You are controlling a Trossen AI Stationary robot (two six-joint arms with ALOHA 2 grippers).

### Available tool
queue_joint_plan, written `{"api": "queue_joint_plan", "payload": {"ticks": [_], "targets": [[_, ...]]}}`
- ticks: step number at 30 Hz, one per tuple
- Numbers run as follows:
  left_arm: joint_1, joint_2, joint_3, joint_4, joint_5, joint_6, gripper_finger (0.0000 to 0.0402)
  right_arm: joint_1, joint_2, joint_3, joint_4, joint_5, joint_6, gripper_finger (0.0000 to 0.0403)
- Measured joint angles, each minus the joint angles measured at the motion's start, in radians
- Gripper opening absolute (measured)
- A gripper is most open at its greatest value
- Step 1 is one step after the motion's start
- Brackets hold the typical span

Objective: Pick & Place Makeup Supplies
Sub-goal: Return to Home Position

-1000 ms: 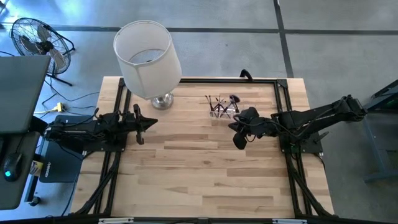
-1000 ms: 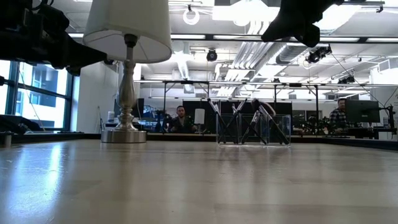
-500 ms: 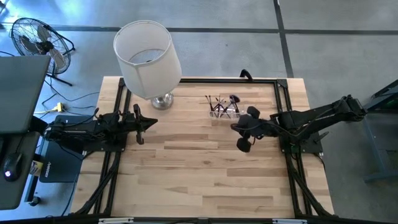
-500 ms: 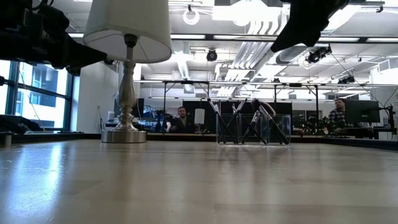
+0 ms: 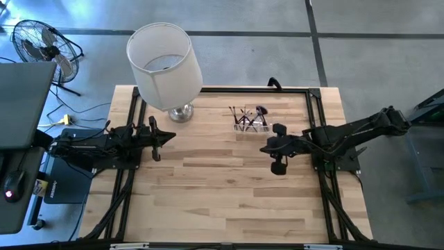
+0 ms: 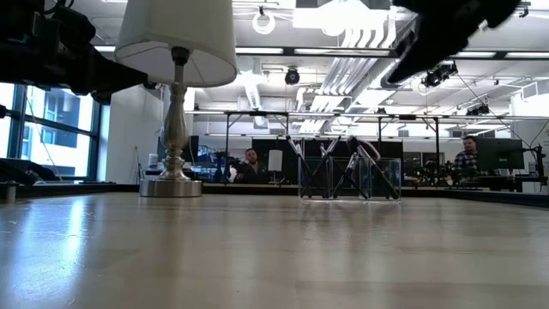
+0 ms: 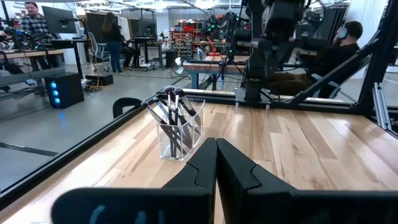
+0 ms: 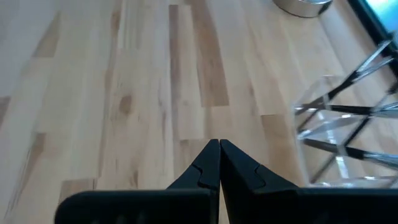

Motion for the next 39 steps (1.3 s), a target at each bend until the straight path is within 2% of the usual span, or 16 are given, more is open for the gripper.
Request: {"api": "queue_joint_plan", "payload": {"ticks": [10,14,20,24,28,33,39], "targets": [[0.000,0.000,0.000,0.000,0.000,0.000,0.0001,0.000,-0.237,-0.438,0.452,-0.115,0.044,0.0000],[0.000,0.000,0.000,0.000,0.000,0.000,0.0001,0.000,-0.351,-0.552,0.517,-0.119,0.068,0.0000],[0.000,0.000,0.000,0.000,0.000,0.000,0.0001,-0.001,-0.520,-0.677,0.545,-0.120,0.013,0.0000],[0.000,0.000,0.000,0.001,0.000,0.000,0.0001,-0.001,-0.627,-0.747,0.611,-0.067,0.007,0.0000],[0.000,0.000,0.000,0.001,0.000,-0.001,0.0001,-0.001,-0.735,-0.785,0.606,-0.030,-0.006,0.0000],[0.000,0.000,0.000,0.000,0.000,-0.001,0.0001,-0.012,-0.830,-0.784,0.566,-0.038,-0.068,0.0000],[0.000,0.000,0.000,0.001,0.000,-0.001,0.0001,-0.075,-0.908,-0.784,0.557,-0.037,-0.093,0.0000]]}}
